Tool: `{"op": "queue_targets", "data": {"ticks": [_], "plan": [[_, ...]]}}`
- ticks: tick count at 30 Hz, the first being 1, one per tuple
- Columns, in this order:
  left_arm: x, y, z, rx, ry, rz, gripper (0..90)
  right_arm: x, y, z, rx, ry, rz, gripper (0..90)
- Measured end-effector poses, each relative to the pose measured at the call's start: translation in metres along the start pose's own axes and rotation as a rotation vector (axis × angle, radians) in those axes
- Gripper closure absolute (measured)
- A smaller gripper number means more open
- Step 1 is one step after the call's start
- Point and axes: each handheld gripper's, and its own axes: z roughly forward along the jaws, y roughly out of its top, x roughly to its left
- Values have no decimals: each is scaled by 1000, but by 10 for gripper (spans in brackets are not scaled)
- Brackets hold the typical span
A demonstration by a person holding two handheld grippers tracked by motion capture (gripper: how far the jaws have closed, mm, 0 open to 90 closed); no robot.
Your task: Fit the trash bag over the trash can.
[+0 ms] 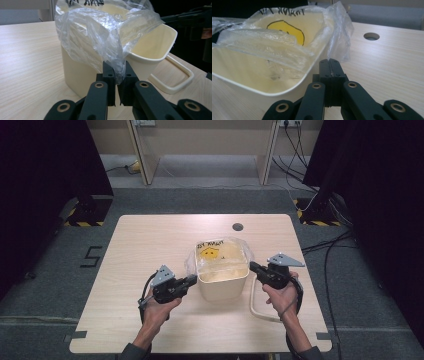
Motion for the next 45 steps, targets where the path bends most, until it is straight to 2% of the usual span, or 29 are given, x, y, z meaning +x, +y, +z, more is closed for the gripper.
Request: {"op": "queue_targets", "data": {"ticks": [3, 5, 9, 12, 15, 18, 22, 33, 35, 38, 41, 44, 45], "plan": [[1, -2, -2, -9, 6, -12, 846, 4, 0, -13, -33, 9, -18, 900], [0, -3, -5, -15, 7, -12, 843, 9, -1, -20, -34, 17, -42, 900], [-2, -4, -9, -25, 2, 1, 817, 16, -7, -28, -43, 26, -53, 900], [-5, -6, -8, -12, -5, 14, 804, 19, -13, -25, -31, 29, -53, 900], [-6, -11, -5, 9, -13, 29, 853, 22, -20, -21, -4, 34, -62, 900], [-7, -15, -2, 25, -23, 50, 878, 22, -25, -18, 13, 44, -42, 900], [-6, -17, 0, 36, -22, 58, 888, 23, -25, -17, 30, 36, -61, 900], [-8, -15, -1, 43, -20, 93, 894, 24, -32, -16, 77, 47, -89, 900], [-7, -15, -1, 43, -22, 99, 895, 24, -36, -16, 83, 54, -82, 900], [-6, -18, 0, 64, -22, 107, 896, 25, -45, -12, 136, 47, -106, 900], [-5, -21, 1, 71, -27, 104, 896, 22, -53, -8, 132, 66, -62, 900], [0, -22, 6, 73, -27, 87, 896, 22, -48, -9, 134, 64, -71, 900], [2, -22, 7, 74, -26, 86, 895, 21, -49, -8, 131, 71, -58, 900]]}}
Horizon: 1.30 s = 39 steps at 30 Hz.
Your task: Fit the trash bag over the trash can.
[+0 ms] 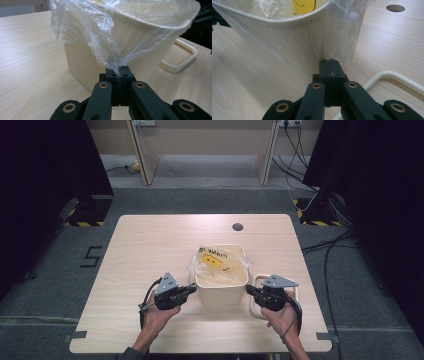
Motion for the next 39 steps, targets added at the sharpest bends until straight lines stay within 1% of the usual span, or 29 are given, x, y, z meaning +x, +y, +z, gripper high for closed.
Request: {"op": "queue_targets", "data": {"ticks": [2, 3, 5, 8, 9, 11, 12, 13, 15, 17, 18, 19, 20, 22, 23, 24, 25, 27, 28, 30, 32, 34, 36, 37, 38, 39], "plan": [[0, 1, 1, 9, 3, 11, 895, -4, -1, 1, -8, 26, 40, 900], [1, 0, 2, 23, 4, 23, 895, -4, -1, 1, -9, 28, 41, 884], [2, -5, 5, 50, 13, 30, 895, -5, 0, -2, -15, 29, 37, 855], [4, -15, 9, 68, 22, 10, 895, -8, 2, -6, -27, 20, 42, 810], [5, -18, 10, 72, 22, 3, 894, -10, 3, -7, -28, 18, 48, 780], [4, -19, 9, 62, 22, -5, 886, -12, 5, -10, -29, 7, 72, 676], [4, -18, 7, 59, 21, 1, 876, -13, 6, -13, -33, 6, 80, 644], [4, -16, 6, 57, 24, 7, 865, -14, 8, -17, -60, 6, 85, 611], [5, -12, 2, 50, 27, 15, 855, -15, 14, -25, -86, 4, 82, 556], [5, -8, -1, 47, 28, 24, 839, -15, 23, -33, -104, -1, 82, 480], [5, -7, -2, 48, 25, 27, 833, -14, 28, -37, -114, 0, 83, 464], [5, -7, -2, 51, 20, 28, 819, -13, 33, -41, -130, -2, 69, 450], [5, -7, -2, 58, 14, 28, 789, -13, 38, -45, -146, -7, 53, 440], [5, -9, -2, 70, 13, 24, 696, -14, 52, -48, -165, -14, 38, 440], [5, -10, -2, 70, 9, 20, 680, -16, 60, -47, -170, -21, 27, 441], [4, -10, -3, 67, 0, 14, 647, -17, 65, -46, -173, -24, 23, 443], [4, -11, -5, 68, -8, 4, 591, -19, 70, -43, -172, -21, 17, 446], [4, -9, -9, 64, -26, -21, 448, -23, 79, -33, -162, 2, 24, 447], [4, -7, -12, 54, -25, -34, 397, -25, 83, -28, -155, 6, 28, 451], [4, -2, -19, 24, -21, -52, 333, -27, 88, -18, -136, 6, 19, 454], [6, 5, -24, -5, -25, -75, 269, -28, 91, -9, -118, 16, 15, 456], [9, 13, -27, -51, -24, -92, 253, -28, 93, -1, -103, 20, 15, 452], [12, 18, -26, -82, -38, -118, 262, -29, 94, 5, -88, 29, 15, 454], [13, 20, -25, -93, -50, -139, 274, -29, 94, 9, -76, 27, 4, 468], [14, 21, -23, -97, -59, -161, 275, -29, 95, 12, -64, 26, -3, 498], [15, 22, -21, -100, -59, -180, 297, -30, 95, 15, -55, 27, -8, 565]]}}
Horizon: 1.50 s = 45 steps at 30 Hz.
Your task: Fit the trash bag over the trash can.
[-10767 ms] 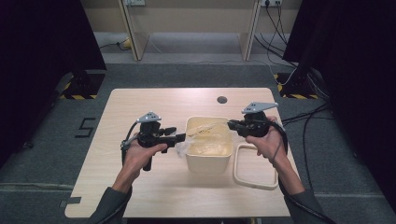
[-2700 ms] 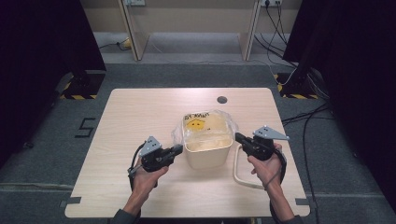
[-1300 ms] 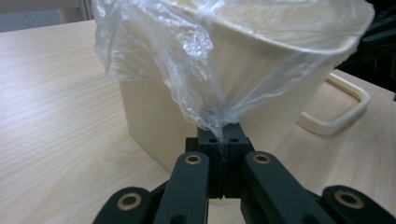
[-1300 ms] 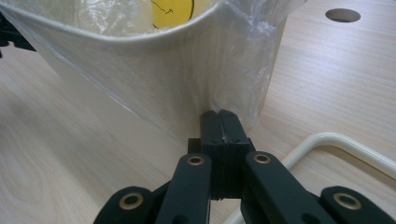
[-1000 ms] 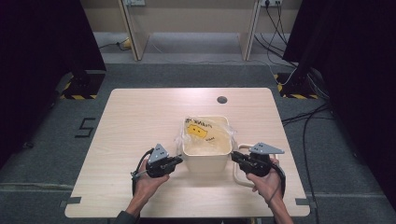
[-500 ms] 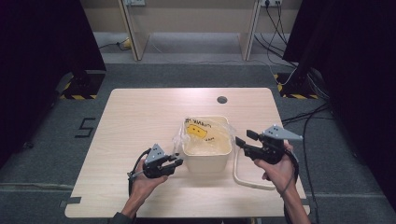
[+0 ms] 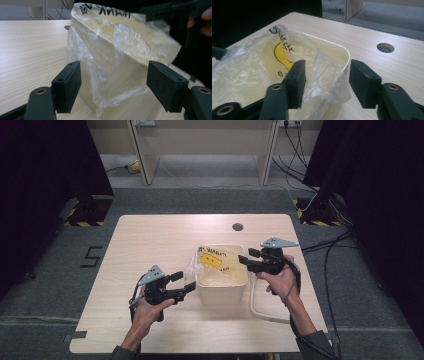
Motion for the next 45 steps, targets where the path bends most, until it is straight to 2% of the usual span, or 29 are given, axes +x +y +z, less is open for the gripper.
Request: {"op": "queue_targets", "data": {"ticks": [2, 4, 5, 7, 9, 13, 16, 20, 25, 27, 31, 34, 37, 39, 41, 43, 45], "plan": [[3, 0, 3, -15, 15, -39, 446, -3, 0, 3, 3, -2, -10, 673], [8, -2, 5, -66, 1, -102, 532, -8, 1, 6, -15, 6, 5, 752], [10, -3, 6, -68, 2, -103, 555, -11, 2, 6, -25, 11, 20, 778], [9, -3, 8, -53, 13, -68, 626, -15, 3, 9, -31, 7, 24, 816], [8, -3, 12, -41, 25, -44, 696, -20, 3, 12, -34, -13, 24, 849], [10, -4, 17, -19, 60, -23, 813, -30, 4, 22, -30, -43, 39, 883], [13, -8, 22, 4, 75, -17, 853, -34, 2, 33, 3, -62, 12, 898], [15, -13, 29, 38, 97, 7, 883, -39, -5, 46, 31, -60, 12, 900], [21, -22, 37, 84, 117, 22, 893, -46, -21, 59, 72, -57, 37, 900], [23, -27, 39, 94, 114, 13, 893, -49, -29, 62, 87, -55, 48, 900], [20, -31, 41, 112, 114, 30, 893, -51, -41, 65, 80, -37, 80, 900], [19, -34, 41, 128, 116, 44, 891, -50, -41, 64, 83, -40, 74, 865], [21, -37, 40, 132, 122, 38, 885, -48, -38, 61, 92, -69, 71, 758], [21, -39, 41, 139, 131, 45, 872, -48, -35, 57, 90, -91, 61, 651], [22, -41, 41, 141, 144, 53, 845, -48, -32, 51, 78, -121, 82, 560], [26, -43, 41, 144, 147, 22, 817, -49, -28, 45, 69, -133, 96, 509], [24, -41, 38, 149, 135, 42, 774, -46, -22, 37, 63, -164, 82, 446]]}}
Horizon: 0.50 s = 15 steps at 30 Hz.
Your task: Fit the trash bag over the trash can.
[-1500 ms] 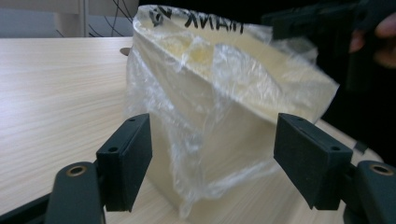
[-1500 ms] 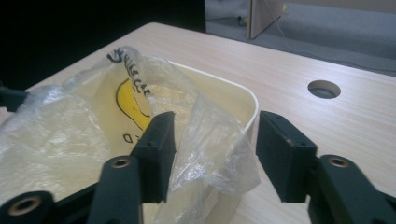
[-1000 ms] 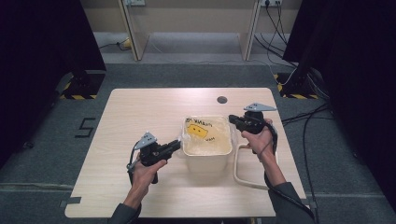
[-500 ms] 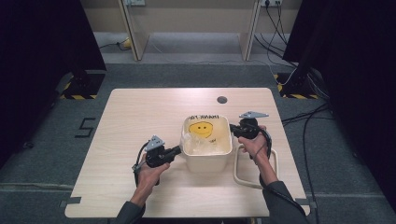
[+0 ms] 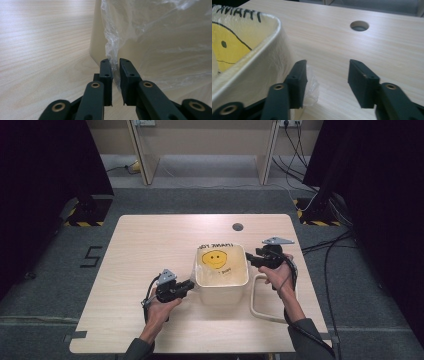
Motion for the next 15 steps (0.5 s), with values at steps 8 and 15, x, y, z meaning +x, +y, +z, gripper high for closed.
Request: {"op": "queue_targets", "data": {"ticks": [8, 15], "plan": [[-4, 6, -22, -11, 32, 14, 415, 27, 29, -38, -89, 29, -45, 391], [-1, 1, -41, -20, 41, 3, 363, 85, 41, -43, -32, 169, -166, 380]]}}
